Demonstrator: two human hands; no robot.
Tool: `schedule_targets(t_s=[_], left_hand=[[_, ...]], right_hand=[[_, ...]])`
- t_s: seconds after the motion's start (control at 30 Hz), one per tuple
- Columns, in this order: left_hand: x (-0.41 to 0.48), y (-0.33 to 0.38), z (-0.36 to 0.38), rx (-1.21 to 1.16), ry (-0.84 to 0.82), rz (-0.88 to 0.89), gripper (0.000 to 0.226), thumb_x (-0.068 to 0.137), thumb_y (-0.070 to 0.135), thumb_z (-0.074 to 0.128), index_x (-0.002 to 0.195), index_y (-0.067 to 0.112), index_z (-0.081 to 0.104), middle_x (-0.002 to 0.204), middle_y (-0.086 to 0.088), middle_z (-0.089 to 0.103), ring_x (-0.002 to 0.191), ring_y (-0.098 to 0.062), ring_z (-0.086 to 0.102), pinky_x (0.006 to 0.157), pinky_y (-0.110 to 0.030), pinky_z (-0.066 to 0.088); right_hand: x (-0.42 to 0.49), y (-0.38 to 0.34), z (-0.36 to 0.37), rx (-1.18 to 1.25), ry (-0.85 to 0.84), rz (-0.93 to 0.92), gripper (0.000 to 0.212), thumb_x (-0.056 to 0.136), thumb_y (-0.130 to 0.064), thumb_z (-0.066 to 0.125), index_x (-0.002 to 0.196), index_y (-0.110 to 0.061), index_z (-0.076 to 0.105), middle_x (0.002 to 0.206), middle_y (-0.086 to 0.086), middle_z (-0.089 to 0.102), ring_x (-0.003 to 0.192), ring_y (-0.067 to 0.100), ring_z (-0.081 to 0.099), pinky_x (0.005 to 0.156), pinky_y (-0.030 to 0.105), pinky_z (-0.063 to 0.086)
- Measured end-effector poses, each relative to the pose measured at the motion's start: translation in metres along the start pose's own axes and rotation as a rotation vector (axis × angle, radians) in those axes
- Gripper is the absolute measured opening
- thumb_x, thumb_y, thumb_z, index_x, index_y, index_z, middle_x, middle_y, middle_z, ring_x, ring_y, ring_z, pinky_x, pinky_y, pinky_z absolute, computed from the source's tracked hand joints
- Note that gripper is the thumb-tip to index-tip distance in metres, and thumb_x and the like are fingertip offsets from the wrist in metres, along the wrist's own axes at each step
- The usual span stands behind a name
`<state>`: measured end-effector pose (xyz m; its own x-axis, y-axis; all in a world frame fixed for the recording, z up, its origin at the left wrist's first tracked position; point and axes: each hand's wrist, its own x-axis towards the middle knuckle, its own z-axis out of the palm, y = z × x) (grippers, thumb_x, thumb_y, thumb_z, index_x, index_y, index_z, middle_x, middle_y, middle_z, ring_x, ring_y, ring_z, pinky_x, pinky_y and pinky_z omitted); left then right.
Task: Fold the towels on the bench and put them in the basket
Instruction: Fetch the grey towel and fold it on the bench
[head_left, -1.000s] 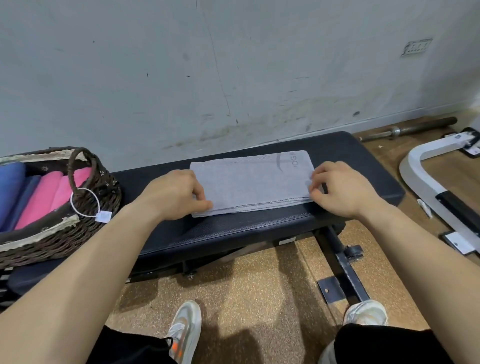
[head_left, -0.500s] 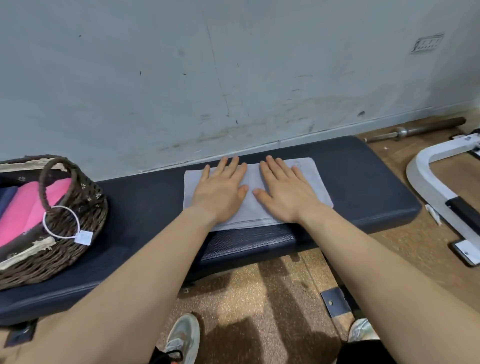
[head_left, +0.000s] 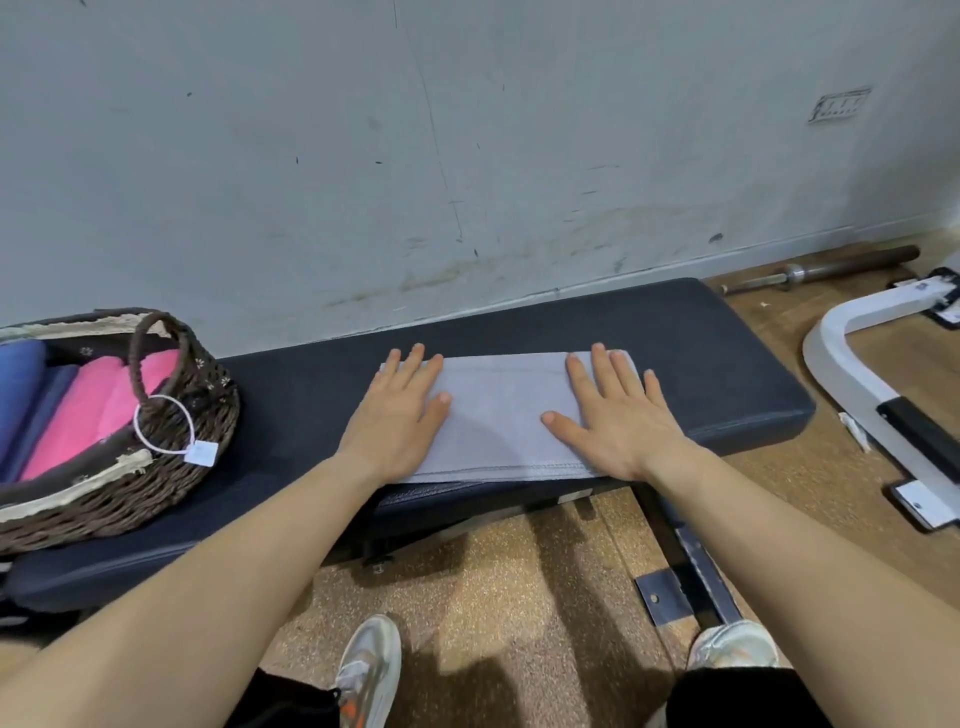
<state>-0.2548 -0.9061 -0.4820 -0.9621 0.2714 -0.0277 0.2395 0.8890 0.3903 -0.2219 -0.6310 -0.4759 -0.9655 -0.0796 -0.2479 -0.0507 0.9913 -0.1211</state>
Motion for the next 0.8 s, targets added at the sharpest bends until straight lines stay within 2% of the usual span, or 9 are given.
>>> schedule_targets(t_s=[0.07,0.13,0.27,0.37,0.47,0.53,0.67,0.77,0.8], left_hand=[[-0.007,-0.003,-0.009,-0.075,0.103,-0.103,0.055,0.102,0.035,0.043,0.154,0.022,0.03,0.164,0.0,0.019,0.151,-0.023,0.012,0.12,-0.034,0.014],[-0.013,-0.002,-0.021,-0.003,0.14,-0.255,0.061,0.097,0.038,0.051,0.152,0.018,0.031,0.156,-0.005,0.032,0.141,-0.03,0.029,0.111,-0.043,0.032],[-0.017,-0.005,-0.036,0.093,-0.004,-0.501,0.071,0.086,0.058,0.057,0.136,0.01,0.044,0.133,-0.011,0.048,0.118,-0.033,0.051,0.089,-0.045,0.049],[-0.016,-0.006,-0.041,-0.002,-0.065,-0.512,0.057,0.077,0.059,0.062,0.101,0.008,0.061,0.092,-0.006,0.06,0.081,-0.025,0.059,0.06,-0.032,0.043],[-0.016,0.0,-0.044,-0.124,-0.087,-0.5,0.04,0.083,0.04,0.068,0.064,0.015,0.043,0.064,0.001,0.044,0.059,-0.019,0.045,0.053,-0.028,0.031],[-0.014,0.003,-0.047,-0.187,-0.075,-0.48,0.042,0.082,0.027,0.07,0.06,0.017,0.035,0.061,0.0,0.039,0.06,-0.021,0.04,0.056,-0.028,0.031],[-0.009,0.005,-0.053,-0.43,-0.034,-0.512,0.033,0.08,0.013,0.074,0.072,0.019,0.043,0.079,-0.007,0.046,0.072,-0.022,0.043,0.066,-0.031,0.036],[-0.007,0.006,-0.061,-0.754,-0.077,-0.598,0.014,0.082,0.006,0.076,0.088,0.002,0.064,0.094,-0.017,0.07,0.074,-0.025,0.064,0.06,-0.028,0.053],[-0.006,0.003,-0.063,-0.822,-0.1,-0.633,0.023,0.082,0.005,0.076,0.099,-0.006,0.066,0.101,-0.018,0.072,0.078,-0.024,0.069,0.06,-0.028,0.057]], right_hand=[[-0.007,0.0,-0.005,0.01,0.052,-0.034,0.083,0.096,-0.071,0.019,0.16,-0.026,-0.005,0.168,0.004,-0.012,0.154,0.027,-0.011,0.124,0.052,-0.002],[-0.01,-0.002,-0.01,0.058,0.123,-0.103,0.08,0.097,-0.068,0.029,0.161,-0.026,0.006,0.169,0.001,0.001,0.155,0.025,0.0,0.125,0.05,0.006],[-0.009,-0.015,-0.017,0.164,0.167,-0.242,0.073,0.094,-0.064,0.049,0.156,-0.03,0.031,0.166,-0.003,0.02,0.153,0.022,0.018,0.123,0.045,0.016],[-0.006,-0.02,-0.017,0.204,0.125,-0.297,0.063,0.088,-0.063,0.058,0.144,-0.036,0.049,0.164,-0.004,0.025,0.152,0.022,0.021,0.122,0.046,0.019],[-0.005,-0.022,-0.019,0.239,0.089,-0.328,0.056,0.084,-0.06,0.067,0.134,-0.038,0.058,0.163,-0.005,0.027,0.152,0.021,0.02,0.123,0.041,0.017],[-0.003,-0.023,-0.023,0.274,0.076,-0.337,0.051,0.081,-0.058,0.072,0.127,-0.038,0.063,0.163,-0.007,0.028,0.152,0.019,0.017,0.123,0.037,0.016],[0.005,-0.025,-0.026,0.313,0.049,-0.349,0.046,0.075,-0.056,0.079,0.117,-0.041,0.067,0.162,-0.011,0.03,0.153,0.016,0.015,0.123,0.036,0.016],[0.01,-0.029,-0.027,0.329,0.015,-0.347,0.046,0.07,-0.053,0.083,0.111,-0.041,0.067,0.161,-0.012,0.031,0.152,0.015,0.014,0.122,0.035,0.016],[0.011,-0.03,-0.028,0.332,0.005,-0.345,0.046,0.068,-0.053,0.084,0.109,-0.042,0.066,0.16,-0.013,0.032,0.152,0.015,0.014,0.122,0.035,0.017]])
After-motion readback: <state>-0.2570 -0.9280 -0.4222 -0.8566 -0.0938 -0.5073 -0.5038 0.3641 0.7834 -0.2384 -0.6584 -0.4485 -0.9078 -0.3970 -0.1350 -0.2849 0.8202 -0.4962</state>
